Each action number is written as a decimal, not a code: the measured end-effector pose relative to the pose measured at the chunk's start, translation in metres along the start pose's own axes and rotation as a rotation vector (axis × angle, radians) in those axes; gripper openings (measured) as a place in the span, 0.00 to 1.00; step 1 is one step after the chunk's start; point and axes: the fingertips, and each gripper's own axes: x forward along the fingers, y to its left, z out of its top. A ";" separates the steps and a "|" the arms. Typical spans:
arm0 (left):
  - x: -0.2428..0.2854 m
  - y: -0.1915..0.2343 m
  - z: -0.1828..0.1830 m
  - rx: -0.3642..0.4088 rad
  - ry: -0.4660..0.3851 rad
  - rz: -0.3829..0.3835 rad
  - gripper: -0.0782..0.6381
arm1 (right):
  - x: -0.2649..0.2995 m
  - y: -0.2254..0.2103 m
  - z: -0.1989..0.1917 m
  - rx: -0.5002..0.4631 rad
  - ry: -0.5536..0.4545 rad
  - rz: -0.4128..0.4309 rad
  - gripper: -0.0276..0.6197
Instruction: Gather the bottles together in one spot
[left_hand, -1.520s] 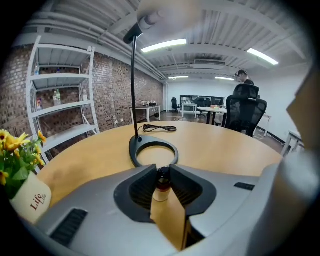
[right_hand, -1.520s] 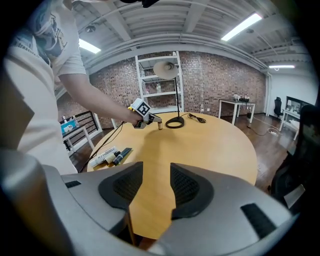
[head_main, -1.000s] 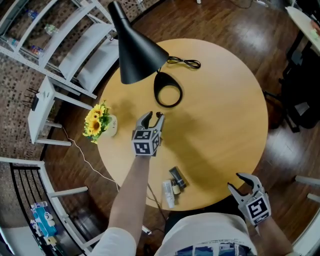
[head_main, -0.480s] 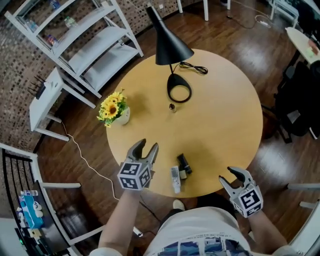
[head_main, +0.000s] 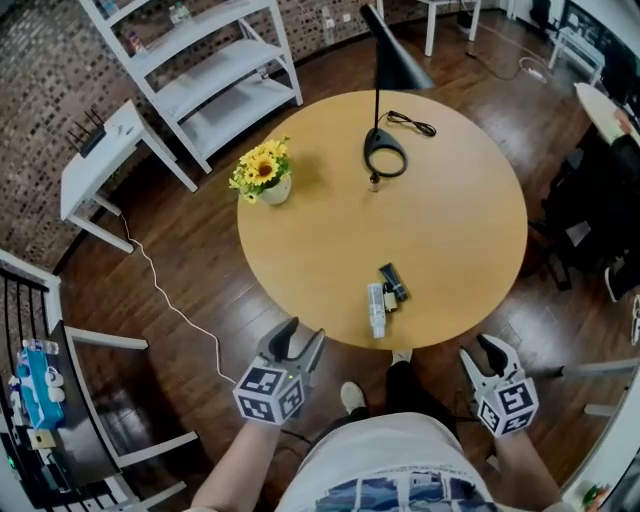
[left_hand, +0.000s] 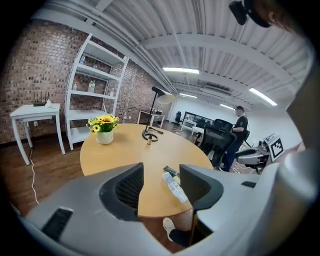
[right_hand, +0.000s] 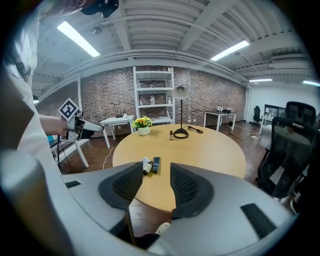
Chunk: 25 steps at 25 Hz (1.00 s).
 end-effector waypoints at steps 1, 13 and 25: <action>-0.010 -0.005 -0.008 0.001 0.006 -0.007 0.39 | -0.006 0.006 -0.005 0.001 0.001 -0.012 0.35; -0.052 -0.051 -0.058 -0.032 0.050 -0.135 0.40 | 0.007 0.069 -0.054 -0.052 0.077 0.011 0.35; -0.095 -0.012 -0.069 -0.043 0.050 -0.026 0.40 | 0.186 0.067 -0.073 0.082 0.179 0.026 0.35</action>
